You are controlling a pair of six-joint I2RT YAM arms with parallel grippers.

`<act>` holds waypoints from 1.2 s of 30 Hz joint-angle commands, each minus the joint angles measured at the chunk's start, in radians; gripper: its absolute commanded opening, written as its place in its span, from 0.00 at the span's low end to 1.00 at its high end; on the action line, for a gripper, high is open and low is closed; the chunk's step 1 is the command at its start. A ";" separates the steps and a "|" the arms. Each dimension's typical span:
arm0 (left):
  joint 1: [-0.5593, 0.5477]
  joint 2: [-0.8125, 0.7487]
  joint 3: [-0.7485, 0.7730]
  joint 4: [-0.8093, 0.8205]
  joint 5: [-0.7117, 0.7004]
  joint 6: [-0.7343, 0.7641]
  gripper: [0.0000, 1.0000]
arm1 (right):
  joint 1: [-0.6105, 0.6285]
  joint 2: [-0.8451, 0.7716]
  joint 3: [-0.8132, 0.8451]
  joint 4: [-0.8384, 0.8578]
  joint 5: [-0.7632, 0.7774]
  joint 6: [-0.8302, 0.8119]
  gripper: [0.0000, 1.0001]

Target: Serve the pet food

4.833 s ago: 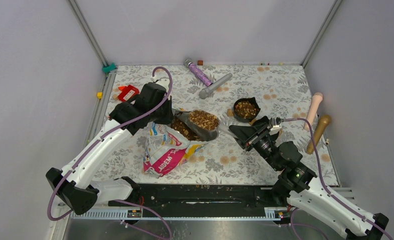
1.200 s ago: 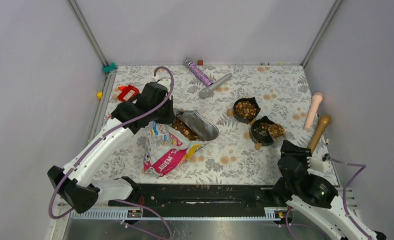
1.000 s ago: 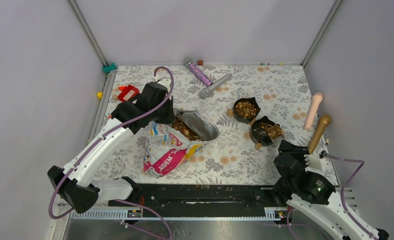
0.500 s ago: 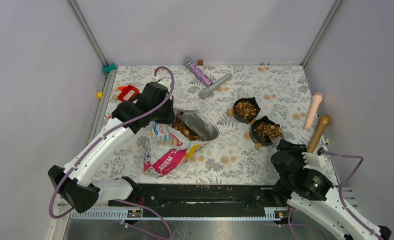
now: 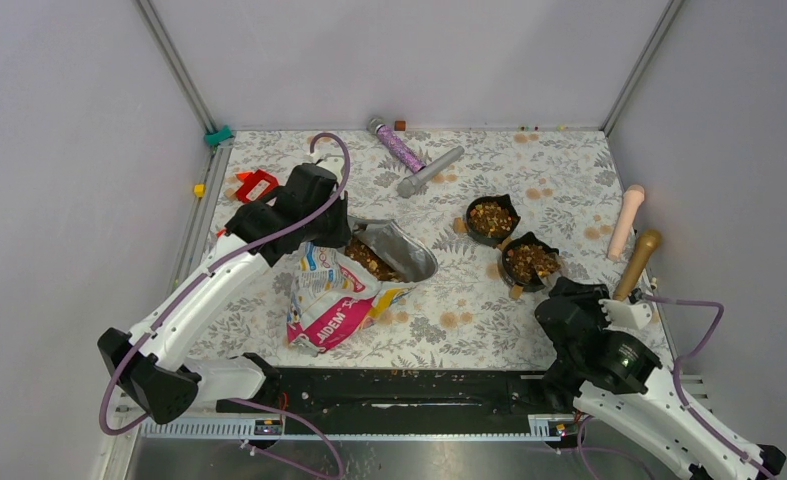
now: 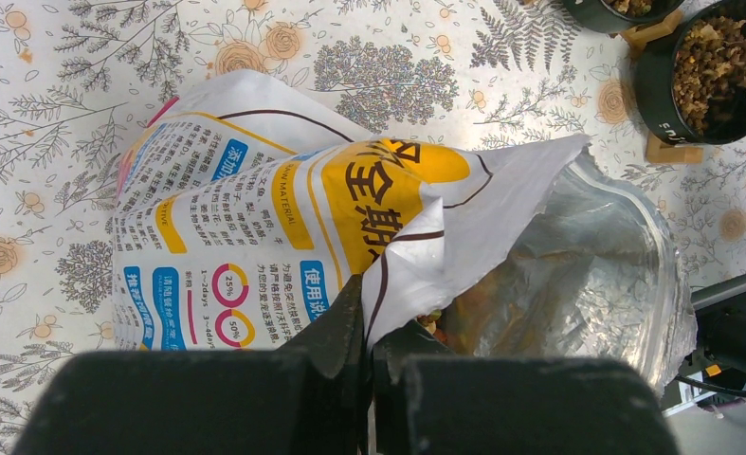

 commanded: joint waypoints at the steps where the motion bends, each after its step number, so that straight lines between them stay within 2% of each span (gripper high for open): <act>1: -0.005 0.013 0.017 0.057 0.040 -0.010 0.00 | 0.005 0.036 0.056 0.009 0.050 -0.017 0.00; 20: -0.004 0.009 0.019 0.057 0.047 -0.011 0.00 | 0.004 0.141 0.113 0.012 0.040 -0.083 0.00; 26: -0.004 0.013 0.019 0.058 0.048 -0.012 0.00 | 0.003 0.154 0.091 0.154 -0.011 -0.188 0.00; 36: -0.005 0.008 0.018 0.058 0.047 -0.012 0.00 | 0.002 0.171 0.105 0.156 0.001 -0.235 0.00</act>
